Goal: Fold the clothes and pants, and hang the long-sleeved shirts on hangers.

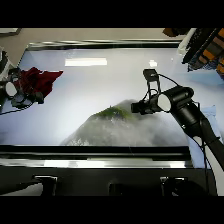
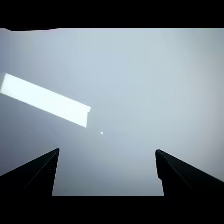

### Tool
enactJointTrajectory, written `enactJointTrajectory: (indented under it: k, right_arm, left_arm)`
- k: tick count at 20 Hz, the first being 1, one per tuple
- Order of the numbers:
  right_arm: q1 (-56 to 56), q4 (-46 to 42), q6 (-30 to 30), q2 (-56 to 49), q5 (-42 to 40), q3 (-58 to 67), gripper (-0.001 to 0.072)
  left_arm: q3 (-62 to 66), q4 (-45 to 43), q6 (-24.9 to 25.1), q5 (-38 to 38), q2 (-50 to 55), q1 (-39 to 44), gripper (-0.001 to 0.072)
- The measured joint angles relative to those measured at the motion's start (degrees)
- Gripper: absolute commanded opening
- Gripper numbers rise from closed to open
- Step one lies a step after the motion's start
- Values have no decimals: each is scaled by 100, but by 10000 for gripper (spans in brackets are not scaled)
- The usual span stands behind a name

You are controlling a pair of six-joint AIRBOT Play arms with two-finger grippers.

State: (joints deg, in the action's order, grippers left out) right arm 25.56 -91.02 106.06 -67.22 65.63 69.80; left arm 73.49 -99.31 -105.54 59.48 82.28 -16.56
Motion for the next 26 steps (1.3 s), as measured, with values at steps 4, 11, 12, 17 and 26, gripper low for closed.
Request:
enactJointTrajectory:
  k: [4, 11, 12, 17, 26]
  right_arm:
    - [0, -2, 0, 0, 0, 0, 34]
    - [0, -17, 2, 0, 0, 0, 34]
    - [0, -17, 0, 0, 0, 0, 34]
    - [0, -15, 0, 0, 0, 0, 34]
    - [0, -11, 0, 0, 0, 0, 34]
  left_arm:
    - [610, -175, -356, -1023, 1292, -431, 720]
    - [1869, -240, -761, -1967, 2820, -728, 16]
    - [2002, -238, -726, -1882, 2920, -732, 13]
    - [2448, 415, 219, -922, 2966, -745, 8]
    - [828, 2966, 1410, 555, 1032, 238, 7]
